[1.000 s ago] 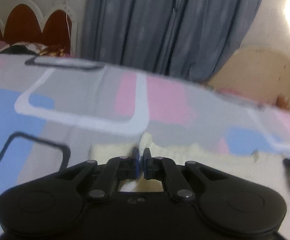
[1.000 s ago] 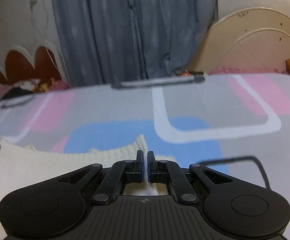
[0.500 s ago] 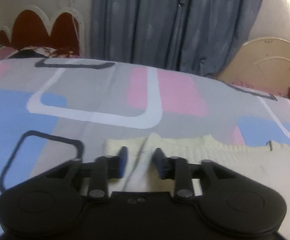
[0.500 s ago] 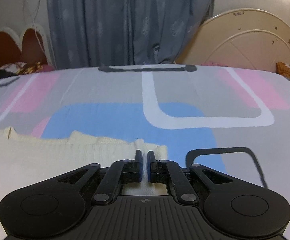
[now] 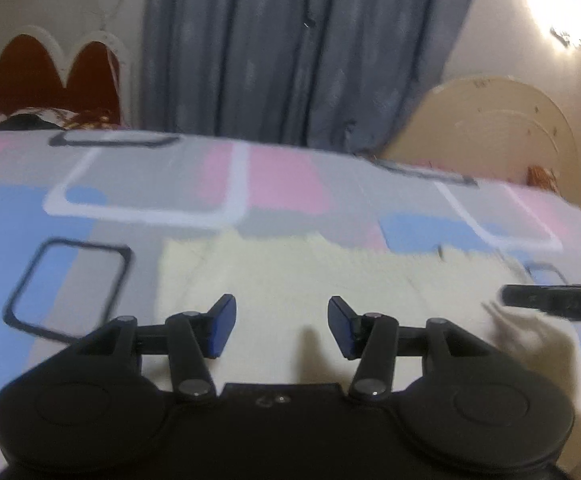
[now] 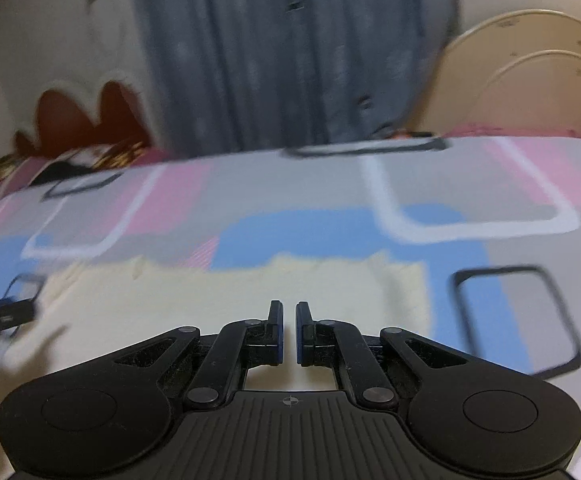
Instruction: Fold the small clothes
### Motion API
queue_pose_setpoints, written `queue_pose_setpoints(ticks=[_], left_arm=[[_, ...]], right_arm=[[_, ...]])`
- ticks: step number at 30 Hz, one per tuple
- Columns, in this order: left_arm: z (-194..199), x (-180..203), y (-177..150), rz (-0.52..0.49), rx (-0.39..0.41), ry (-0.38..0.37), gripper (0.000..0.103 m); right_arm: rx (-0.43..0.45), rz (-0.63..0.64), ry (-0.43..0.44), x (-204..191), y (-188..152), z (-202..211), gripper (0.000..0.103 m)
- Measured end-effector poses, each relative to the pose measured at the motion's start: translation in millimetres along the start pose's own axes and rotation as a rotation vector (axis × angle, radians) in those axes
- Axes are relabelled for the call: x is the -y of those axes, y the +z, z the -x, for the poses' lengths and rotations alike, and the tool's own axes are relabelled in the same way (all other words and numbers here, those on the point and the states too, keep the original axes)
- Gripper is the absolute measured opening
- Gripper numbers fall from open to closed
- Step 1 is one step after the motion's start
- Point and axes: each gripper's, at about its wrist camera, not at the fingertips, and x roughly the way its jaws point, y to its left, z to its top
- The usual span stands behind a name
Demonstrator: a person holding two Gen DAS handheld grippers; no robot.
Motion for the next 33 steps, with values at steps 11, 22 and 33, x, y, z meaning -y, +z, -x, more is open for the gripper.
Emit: queue_pose_setpoints(ticks=[11, 22, 33], left_arm=[[-17.7, -2.0, -23.2, -0.023, -0.052, 0.047, 0.051], [-1.4, 7.3, -17.8, -0.016, -0.091, 0.085, 0.051], [18.9, 17.6, -39.4, -0.042, -0.153, 0.041, 0.053]], right_arm=[[-0.025, 0.134, -0.022, -24.1, -45.2, -9.1, 0.004], [-0.036, 0.078, -0.055, -15.6, -39.8, 18.5, 0.007], [-0.01, 0.117, -0.005, -70.9, -62.8, 47.4, 0.067]])
